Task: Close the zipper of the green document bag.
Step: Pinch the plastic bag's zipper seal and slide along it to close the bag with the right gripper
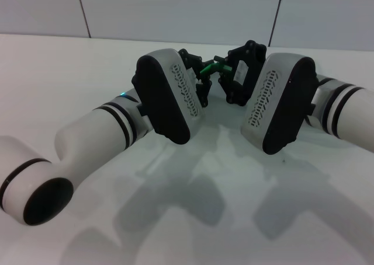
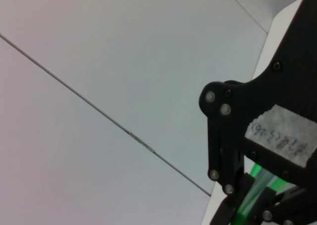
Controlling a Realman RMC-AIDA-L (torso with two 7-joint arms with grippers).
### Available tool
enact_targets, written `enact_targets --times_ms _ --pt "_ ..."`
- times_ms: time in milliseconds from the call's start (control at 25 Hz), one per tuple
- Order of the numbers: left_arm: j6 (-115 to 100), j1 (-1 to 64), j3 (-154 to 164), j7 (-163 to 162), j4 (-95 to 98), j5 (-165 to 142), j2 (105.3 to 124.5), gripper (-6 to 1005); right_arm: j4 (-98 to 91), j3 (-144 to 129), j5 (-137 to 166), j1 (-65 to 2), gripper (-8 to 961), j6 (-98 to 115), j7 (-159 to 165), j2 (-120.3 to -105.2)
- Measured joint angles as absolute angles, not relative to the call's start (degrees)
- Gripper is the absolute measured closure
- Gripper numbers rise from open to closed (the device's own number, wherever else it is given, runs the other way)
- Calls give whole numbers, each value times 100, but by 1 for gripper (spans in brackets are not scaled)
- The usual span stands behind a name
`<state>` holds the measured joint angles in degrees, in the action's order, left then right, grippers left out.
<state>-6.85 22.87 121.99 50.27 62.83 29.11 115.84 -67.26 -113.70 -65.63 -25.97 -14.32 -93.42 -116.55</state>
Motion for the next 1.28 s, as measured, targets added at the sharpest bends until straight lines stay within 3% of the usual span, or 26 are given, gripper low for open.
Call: enact_targets --times_ms 240,1280 --pt "-682 2285 12200 5030 6272 2900 11584 945 -6581 -11365 -6556 -2679 875 -1424 -9322 -11654" --pt "-703 1928 12128 5064 6465 2883 11501 944 -6485 -11006 -5666 -2547 876 -1461 -8571 -11634"
